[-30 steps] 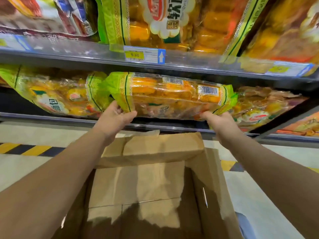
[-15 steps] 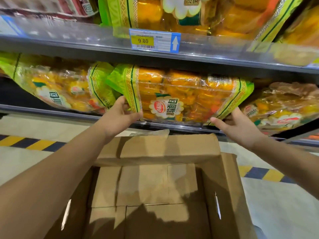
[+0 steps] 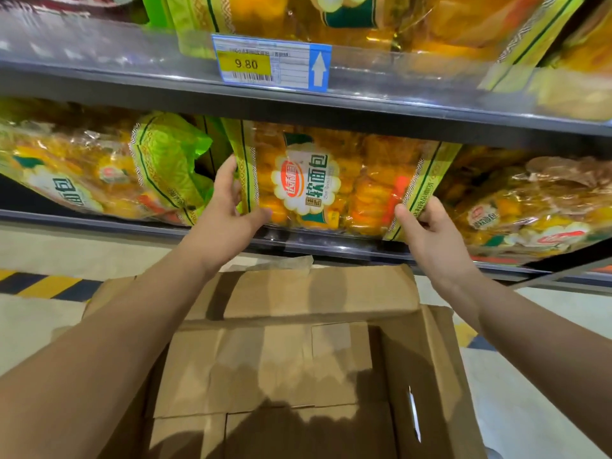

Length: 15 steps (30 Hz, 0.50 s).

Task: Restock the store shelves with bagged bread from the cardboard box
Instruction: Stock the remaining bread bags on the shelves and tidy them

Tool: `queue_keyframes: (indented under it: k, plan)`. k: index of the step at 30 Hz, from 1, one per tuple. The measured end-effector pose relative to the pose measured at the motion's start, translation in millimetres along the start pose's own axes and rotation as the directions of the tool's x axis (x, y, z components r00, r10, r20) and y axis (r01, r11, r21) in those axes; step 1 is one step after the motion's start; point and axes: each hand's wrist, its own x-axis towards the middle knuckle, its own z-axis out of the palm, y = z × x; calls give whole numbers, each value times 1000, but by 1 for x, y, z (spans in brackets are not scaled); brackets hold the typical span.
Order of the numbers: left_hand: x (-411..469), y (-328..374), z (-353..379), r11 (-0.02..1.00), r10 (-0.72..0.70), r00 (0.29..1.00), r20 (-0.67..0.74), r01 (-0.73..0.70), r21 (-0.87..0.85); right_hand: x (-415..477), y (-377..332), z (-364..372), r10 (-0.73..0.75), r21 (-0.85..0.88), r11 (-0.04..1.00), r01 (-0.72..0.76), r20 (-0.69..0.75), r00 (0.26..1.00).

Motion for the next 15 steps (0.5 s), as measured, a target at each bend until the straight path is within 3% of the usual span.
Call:
queue_keyframes:
  k: [6, 15]
  plan:
    - [12, -7, -2, 999, 31, 999, 18, -32, 31, 10, 3, 1, 40, 99, 994, -38, -21, 999]
    - [10, -13, -2, 985, -76, 996, -48, 82, 151, 4, 8, 6, 83, -160, 984, -76, 37, 996]
